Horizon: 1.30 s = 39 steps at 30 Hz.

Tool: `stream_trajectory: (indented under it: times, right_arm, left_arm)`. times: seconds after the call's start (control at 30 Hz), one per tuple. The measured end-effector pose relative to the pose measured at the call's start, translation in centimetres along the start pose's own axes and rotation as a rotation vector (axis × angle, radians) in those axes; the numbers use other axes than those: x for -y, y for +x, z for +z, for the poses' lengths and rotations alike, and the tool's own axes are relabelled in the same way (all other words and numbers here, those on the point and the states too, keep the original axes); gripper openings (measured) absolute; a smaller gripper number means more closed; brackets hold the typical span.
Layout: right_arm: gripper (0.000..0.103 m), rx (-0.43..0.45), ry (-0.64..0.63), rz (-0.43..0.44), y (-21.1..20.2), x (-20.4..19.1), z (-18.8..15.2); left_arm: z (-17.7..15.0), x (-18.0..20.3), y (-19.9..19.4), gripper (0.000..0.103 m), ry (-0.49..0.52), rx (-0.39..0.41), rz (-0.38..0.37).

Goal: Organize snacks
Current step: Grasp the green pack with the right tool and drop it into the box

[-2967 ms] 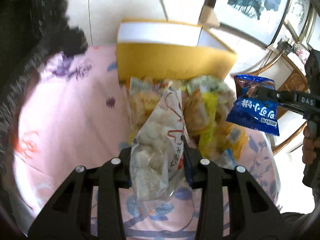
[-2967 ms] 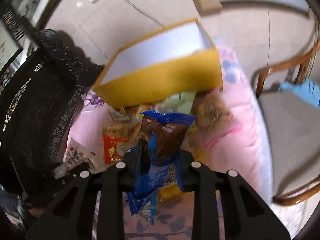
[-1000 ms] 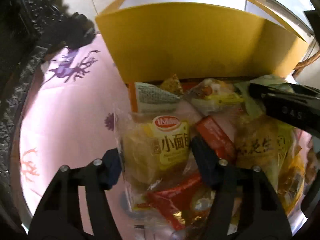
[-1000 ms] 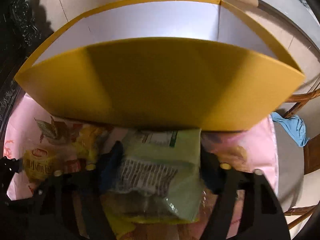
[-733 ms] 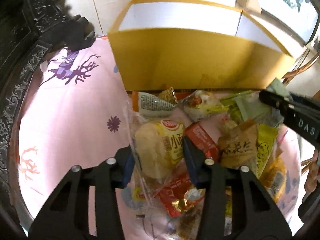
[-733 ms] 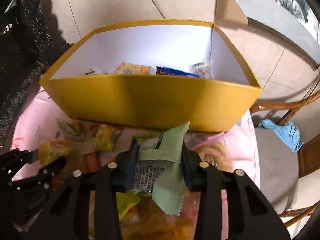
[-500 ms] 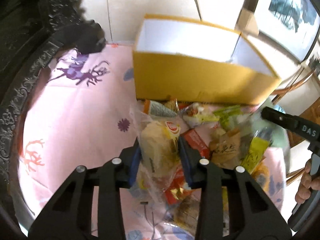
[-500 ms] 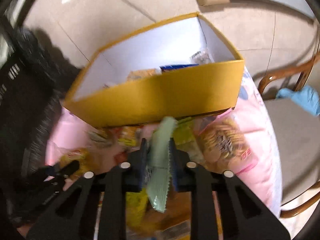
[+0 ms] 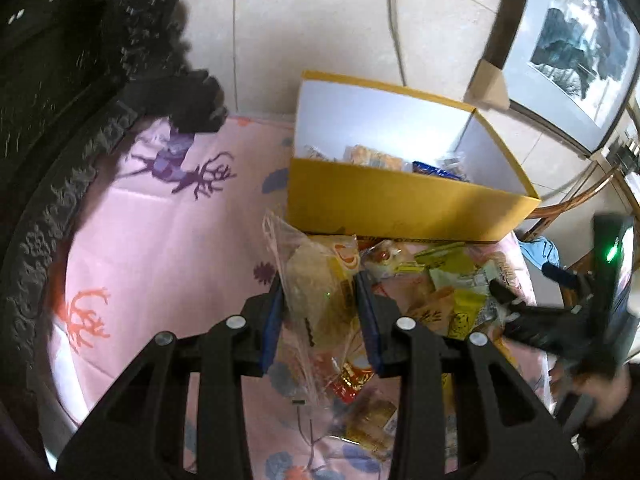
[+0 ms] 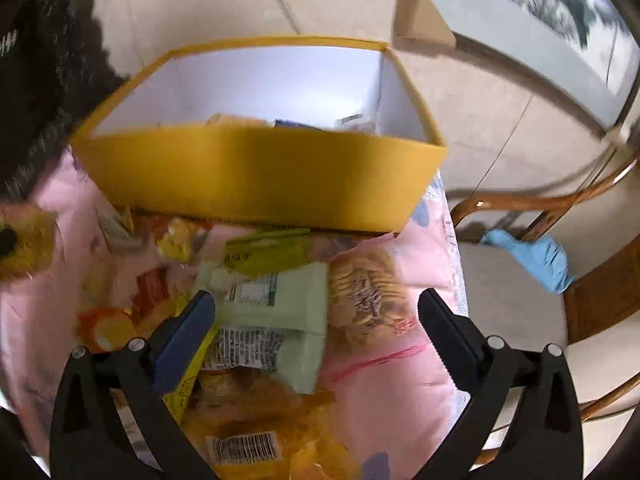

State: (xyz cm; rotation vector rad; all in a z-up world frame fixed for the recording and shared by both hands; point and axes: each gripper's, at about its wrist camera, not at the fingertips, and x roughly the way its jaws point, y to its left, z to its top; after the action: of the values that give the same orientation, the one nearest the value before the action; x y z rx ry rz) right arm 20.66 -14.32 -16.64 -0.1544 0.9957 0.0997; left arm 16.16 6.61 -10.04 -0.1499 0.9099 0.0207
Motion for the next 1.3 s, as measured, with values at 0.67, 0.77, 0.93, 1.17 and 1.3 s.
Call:
stream_trajectory:
  times: [0.67, 0.77, 0.93, 1.17, 1.3]
  right_arm:
    - [0.02, 0.039, 0.264, 0.307, -3.9, 3.1, -0.2]
    - [0.02, 0.093, 0.311, 0.342, -5.9, 4.3, 0.4]
    - [0.02, 0.232, 0.329, 0.395, -10.7, 5.8, 2.6]
    - [0.02, 0.36, 0.301, 0.427, -12.4, 7.4, 7.8]
    - [0.02, 0.386, 0.287, 0.416, -10.6, 7.6, 12.7]
  left_arm:
    - [0.2, 2.3, -0.1, 0.034, 0.098, -0.006, -0.016]
    - [0.3, 2.6, -0.4, 0.034, 0.111, 0.001, -0.016]
    - [0.9, 2.5, -0.6, 0.034, 0.098, 0.014, -0.009]
    - [5.3, 3.6, -0.8, 0.034, 0.094, 0.093, -0.031]
    - [11.2, 6.0, -0.6, 0.034, 0.144, 0.195, -0.023]
